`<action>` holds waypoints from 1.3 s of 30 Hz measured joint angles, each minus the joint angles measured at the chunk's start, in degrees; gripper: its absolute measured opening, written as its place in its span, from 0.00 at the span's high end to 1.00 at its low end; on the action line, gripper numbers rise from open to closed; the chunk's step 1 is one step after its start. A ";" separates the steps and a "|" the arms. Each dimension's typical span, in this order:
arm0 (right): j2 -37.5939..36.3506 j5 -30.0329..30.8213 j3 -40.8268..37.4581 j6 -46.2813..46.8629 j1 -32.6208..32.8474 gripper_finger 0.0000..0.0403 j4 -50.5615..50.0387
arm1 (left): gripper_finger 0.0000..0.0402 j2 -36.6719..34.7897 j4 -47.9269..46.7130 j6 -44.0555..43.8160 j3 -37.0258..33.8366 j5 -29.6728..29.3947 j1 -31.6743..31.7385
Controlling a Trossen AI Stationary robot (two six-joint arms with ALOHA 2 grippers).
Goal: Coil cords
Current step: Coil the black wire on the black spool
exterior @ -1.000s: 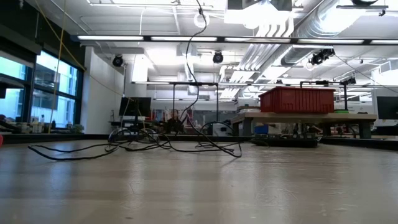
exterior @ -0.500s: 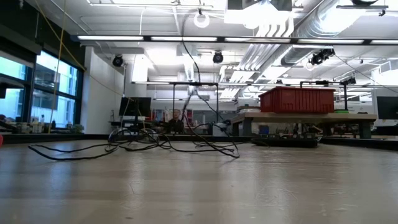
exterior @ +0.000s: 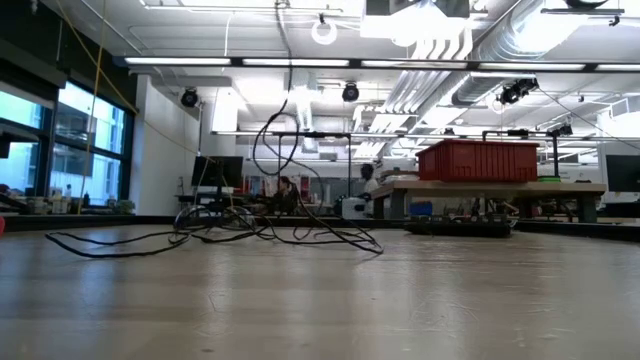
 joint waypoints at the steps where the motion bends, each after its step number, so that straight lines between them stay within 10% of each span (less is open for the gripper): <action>1: 0.25 -0.03 0.00 -0.02 -0.24 1.00 0.88 | 1.00 0.44 0.55 -1.05 0.00 0.02 -0.44; 39: 0.54 -4.74 -0.02 1.21 -2.17 1.00 18.13 | 1.00 -0.66 -6.85 2.44 0.11 -7.90 -8.78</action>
